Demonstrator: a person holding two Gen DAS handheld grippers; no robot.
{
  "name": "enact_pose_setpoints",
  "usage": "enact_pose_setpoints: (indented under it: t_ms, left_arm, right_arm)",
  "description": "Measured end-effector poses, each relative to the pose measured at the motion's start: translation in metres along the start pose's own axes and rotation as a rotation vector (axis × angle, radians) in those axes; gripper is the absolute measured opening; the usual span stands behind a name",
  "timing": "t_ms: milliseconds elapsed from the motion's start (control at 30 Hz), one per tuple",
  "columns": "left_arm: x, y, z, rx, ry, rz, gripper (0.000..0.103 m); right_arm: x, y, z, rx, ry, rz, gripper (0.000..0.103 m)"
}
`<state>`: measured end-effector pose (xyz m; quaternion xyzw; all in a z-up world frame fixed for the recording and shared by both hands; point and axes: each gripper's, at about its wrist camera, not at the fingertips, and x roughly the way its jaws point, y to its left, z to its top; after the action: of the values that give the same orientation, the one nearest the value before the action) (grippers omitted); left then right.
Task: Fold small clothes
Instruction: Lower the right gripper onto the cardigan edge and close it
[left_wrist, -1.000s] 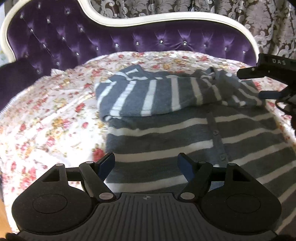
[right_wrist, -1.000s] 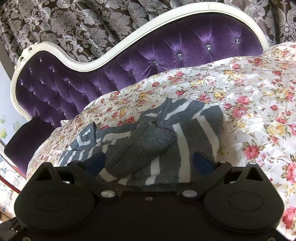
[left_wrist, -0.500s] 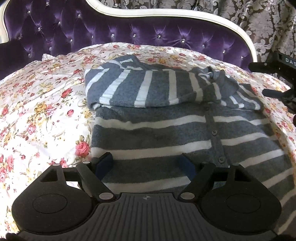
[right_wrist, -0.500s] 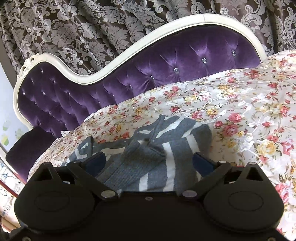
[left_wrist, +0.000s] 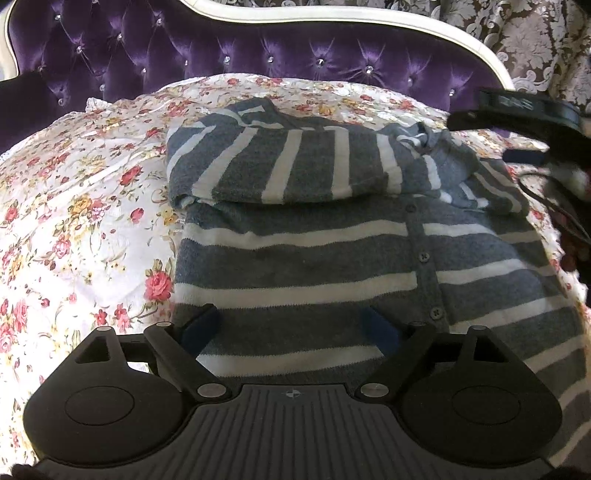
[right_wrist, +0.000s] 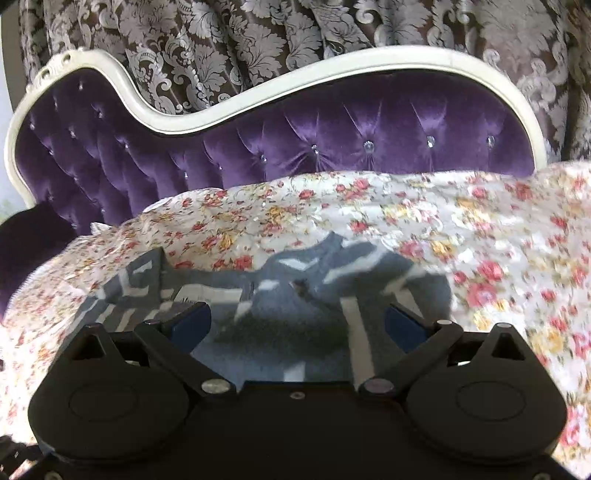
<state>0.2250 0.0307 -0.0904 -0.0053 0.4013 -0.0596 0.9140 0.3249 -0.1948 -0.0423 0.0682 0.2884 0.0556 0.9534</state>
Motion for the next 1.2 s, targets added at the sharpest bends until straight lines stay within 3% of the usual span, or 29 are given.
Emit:
enact_pose_setpoints:
  t_ms: [333,700,867,1033,1100,1200]
  left_arm:
    - [0.0,0.002,0.002,0.004,0.022,-0.008,0.087]
    - [0.001,0.006,0.005,0.001,0.045,-0.023,0.087]
    - [0.001,0.004,0.004,0.002,0.044,-0.02,0.088]
    - [0.003,0.004,0.004,0.0,0.047,-0.027,0.093]
    - [0.003,0.004,0.004,0.0,0.046,-0.028,0.093]
    - [0.003,0.005,0.005,-0.004,0.047,-0.034,0.093]
  right_arm:
    - [0.031,0.035,-0.004,-0.114,0.096,-0.098,0.1]
    - [-0.02,-0.017,-0.029,-0.119,0.193,-0.227,0.1]
    - [-0.05,-0.041,-0.02,0.004,0.111,-0.149,0.1]
    - [-0.042,-0.044,-0.009,0.109,0.09,-0.003,0.1]
    - [-0.031,-0.043,-0.009,0.138,0.109,0.033,0.085]
    - [-0.014,-0.035,-0.013,0.131,0.144,0.025,0.081]
